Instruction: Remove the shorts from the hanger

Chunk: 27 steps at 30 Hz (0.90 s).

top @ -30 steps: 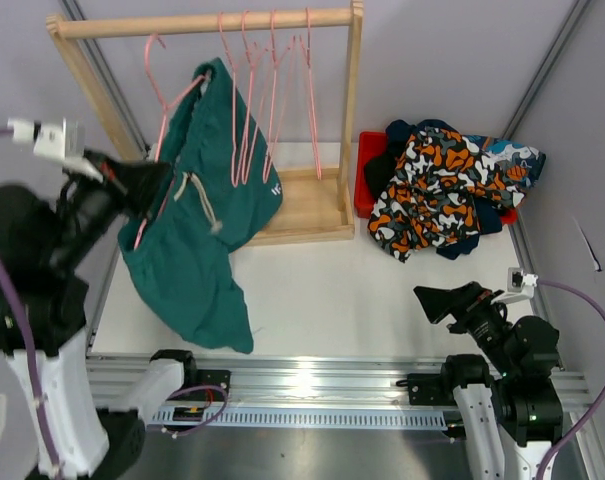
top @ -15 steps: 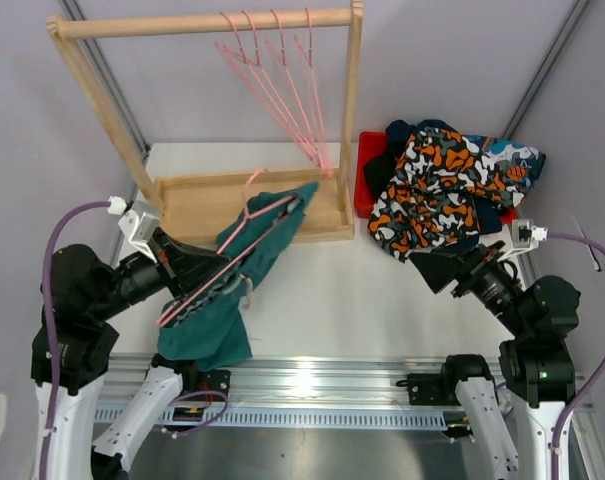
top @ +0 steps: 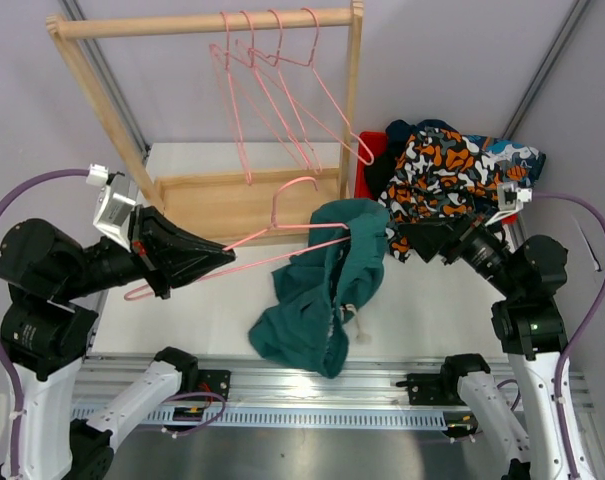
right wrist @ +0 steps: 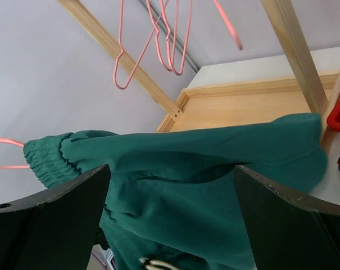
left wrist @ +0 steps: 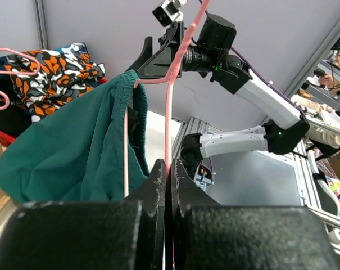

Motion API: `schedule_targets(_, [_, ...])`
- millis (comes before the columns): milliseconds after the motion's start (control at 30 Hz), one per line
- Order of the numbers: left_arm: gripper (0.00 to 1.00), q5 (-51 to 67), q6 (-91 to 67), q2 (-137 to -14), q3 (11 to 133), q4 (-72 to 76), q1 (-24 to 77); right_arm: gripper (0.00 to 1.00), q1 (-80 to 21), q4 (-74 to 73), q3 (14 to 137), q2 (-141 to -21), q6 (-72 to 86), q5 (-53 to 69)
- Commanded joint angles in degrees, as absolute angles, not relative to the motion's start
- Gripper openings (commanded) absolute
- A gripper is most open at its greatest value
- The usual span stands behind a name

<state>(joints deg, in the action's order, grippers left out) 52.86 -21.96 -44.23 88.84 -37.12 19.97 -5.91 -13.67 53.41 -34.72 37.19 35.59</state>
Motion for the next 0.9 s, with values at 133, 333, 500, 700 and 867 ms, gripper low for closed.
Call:
schedule_targets(133, [0.00, 52.48, -21.36, -46.23, 92.28, -33.83, 20.48, 1.00, -11.07, -10.19, 54.76, -35.51, 33.31, 30.50])
schedule_targets(333, [0.00, 50.80, -20.57, -47.63, 94.30, -34.80, 20.48, 0.99, -11.78, -5.02, 50.55, -33.93, 36.90, 32.42])
schedule_targets(500, [0.00, 49.04, -19.60, -50.80, 98.00, -36.12, 20.48, 0.99, -21.77, 2.73, 45.00, -35.15, 38.95, 34.21])
schedule_targets(700, [0.00, 48.34, -20.04, -51.77, 98.52, -35.16, 20.48, 1.00, -47.88, -4.13, 49.30, -41.55, 27.09, 12.45])
schedule_targets(867, [0.00, 48.43, -20.30, -51.07, 98.79, -35.16, 20.48, 0.72, -51.77, -3.43, 50.80, -46.66, 25.23, 3.27])
